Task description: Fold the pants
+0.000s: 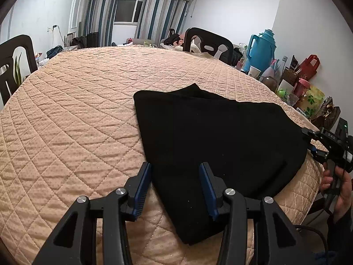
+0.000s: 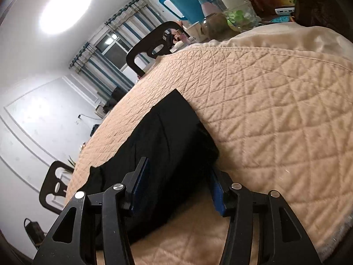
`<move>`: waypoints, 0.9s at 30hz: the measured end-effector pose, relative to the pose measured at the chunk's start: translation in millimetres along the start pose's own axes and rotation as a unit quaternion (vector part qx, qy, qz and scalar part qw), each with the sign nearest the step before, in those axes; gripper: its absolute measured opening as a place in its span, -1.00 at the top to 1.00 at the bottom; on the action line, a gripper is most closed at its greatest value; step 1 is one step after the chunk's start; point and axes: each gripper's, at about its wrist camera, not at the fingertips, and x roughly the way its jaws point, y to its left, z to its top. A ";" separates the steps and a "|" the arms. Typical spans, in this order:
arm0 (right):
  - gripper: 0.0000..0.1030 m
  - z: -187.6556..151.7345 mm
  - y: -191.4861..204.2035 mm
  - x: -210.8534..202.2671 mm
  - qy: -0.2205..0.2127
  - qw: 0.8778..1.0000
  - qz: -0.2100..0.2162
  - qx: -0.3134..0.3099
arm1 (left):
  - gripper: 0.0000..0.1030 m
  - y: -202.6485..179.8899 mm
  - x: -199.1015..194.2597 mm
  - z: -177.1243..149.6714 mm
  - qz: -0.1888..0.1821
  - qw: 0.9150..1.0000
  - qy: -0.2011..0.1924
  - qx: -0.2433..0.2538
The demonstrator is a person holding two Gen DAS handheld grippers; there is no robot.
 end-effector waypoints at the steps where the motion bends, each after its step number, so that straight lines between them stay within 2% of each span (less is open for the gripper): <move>1: -0.02 2.0 1.0 4.1 0.002 1.000 -0.003 -0.002 | 0.07 0.0 0.0 0.0 0.000 1.000 0.000 0.000; 3: 0.00 4.7 3.1 6.1 0.002 1.000 -0.007 -0.008 | 0.07 -0.4 0.1 0.1 0.000 1.000 0.000 -0.001; 5: 0.24 6.9 5.4 8.8 0.008 1.000 -0.006 -0.014 | 0.07 0.2 -0.3 0.2 0.000 1.000 0.000 -0.001; 6: 0.48 7.6 6.4 8.8 0.009 1.000 -0.007 -0.016 | 0.07 0.0 -0.2 0.2 0.000 1.000 0.000 -0.001; 15: 0.55 20.4 39.7 -8.2 -0.009 0.997 0.036 -0.065 | 0.07 -2.9 -0.4 3.4 0.018 1.000 0.005 0.000; 27: 0.55 15.1 130.0 3.5 0.006 0.978 0.116 -0.173 | 0.07 1.0 -5.7 4.7 0.025 1.000 -0.002 -0.004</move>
